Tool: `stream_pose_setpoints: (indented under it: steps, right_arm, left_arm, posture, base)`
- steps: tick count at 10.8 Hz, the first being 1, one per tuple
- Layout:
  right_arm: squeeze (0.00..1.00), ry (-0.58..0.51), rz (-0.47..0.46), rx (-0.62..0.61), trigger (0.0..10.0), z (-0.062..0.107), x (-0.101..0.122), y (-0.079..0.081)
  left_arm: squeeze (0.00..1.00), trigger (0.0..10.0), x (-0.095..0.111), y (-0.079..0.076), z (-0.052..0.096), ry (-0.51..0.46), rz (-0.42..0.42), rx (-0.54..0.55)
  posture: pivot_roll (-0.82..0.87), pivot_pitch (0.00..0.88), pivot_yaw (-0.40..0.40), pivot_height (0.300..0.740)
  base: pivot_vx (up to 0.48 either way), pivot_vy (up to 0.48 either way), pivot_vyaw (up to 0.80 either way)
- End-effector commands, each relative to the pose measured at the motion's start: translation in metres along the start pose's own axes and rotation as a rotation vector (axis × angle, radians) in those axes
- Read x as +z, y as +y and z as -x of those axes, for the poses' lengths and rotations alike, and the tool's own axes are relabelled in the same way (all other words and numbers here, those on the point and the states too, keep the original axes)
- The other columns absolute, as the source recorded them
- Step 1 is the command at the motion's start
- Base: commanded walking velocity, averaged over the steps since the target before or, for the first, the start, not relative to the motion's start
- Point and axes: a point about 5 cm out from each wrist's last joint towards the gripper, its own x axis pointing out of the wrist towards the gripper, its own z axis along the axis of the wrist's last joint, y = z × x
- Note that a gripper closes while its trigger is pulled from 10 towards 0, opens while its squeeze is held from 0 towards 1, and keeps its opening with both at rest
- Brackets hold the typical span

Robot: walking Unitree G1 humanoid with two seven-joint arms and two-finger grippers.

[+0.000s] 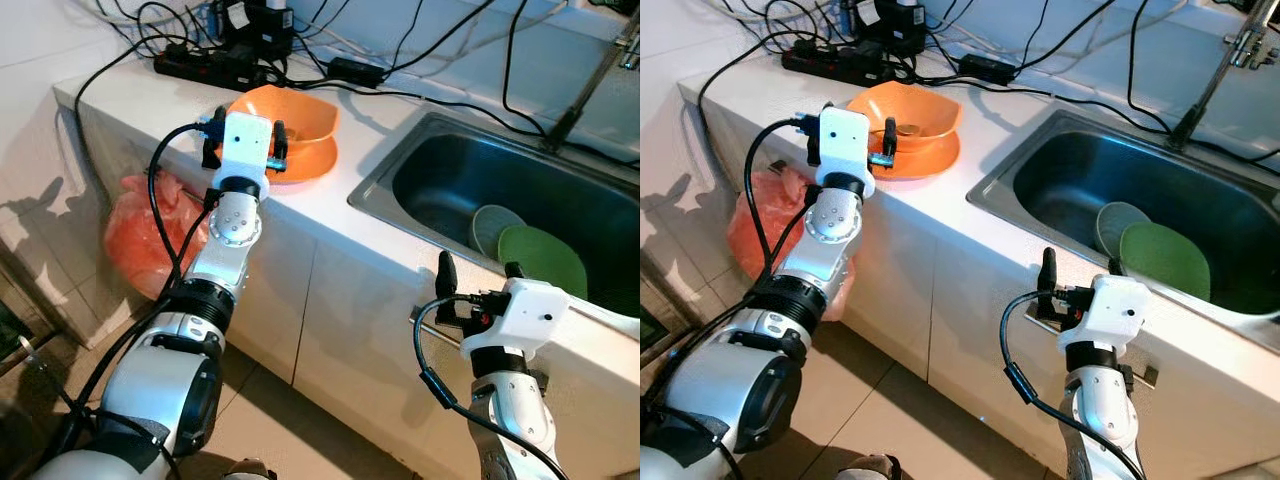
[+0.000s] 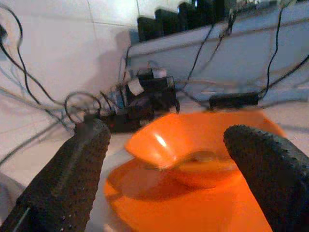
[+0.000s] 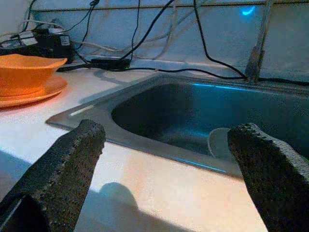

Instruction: Kitchen organization

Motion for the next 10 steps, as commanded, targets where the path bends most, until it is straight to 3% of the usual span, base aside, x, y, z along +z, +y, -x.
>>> stream_pose_setpoints:
  steps: [1, 4, 7, 10]
  right_arm:
    - [0.0, -0.003, 0.002, -0.029, 10.0, 0.003, 0.0, -0.005]
    - [0.0, 0.01, 0.006, -0.021, 10.0, 0.011, 0.001, -0.005]
    - [0.0, 0.0, 0.017, 0.026, 10.0, 0.012, 0.009, -0.003]
    - [0.0, -0.063, 0.029, -0.021, 10.0, 0.008, 0.022, -0.011]
  left_arm:
    - [0.0, 10.0, 0.004, 0.0, -0.006, 0.018, 0.013, 0.002]
    - [0.0, 10.0, 0.002, 0.005, -0.009, 0.06, 0.042, 0.045]
    - [0.0, 10.0, 0.006, -0.001, -0.012, 0.062, 0.086, 0.037]
    - [0.0, 10.0, 0.035, -0.026, -0.008, -0.135, 0.12, -0.096]
  posture:
    - [0.16, 0.0, -0.084, 0.74]
    - [0.13, 0.013, -0.1, 0.74]
    - [0.11, 0.013, -0.114, 0.74]
    - [0.12, 0.0, -0.109, 0.74]
  base:
    - [0.0, 0.0, 0.0]
    - [0.0, 0.0, 0.0]
    - [0.0, 0.0, 0.0]
    - [0.0, 0.0, 0.0]
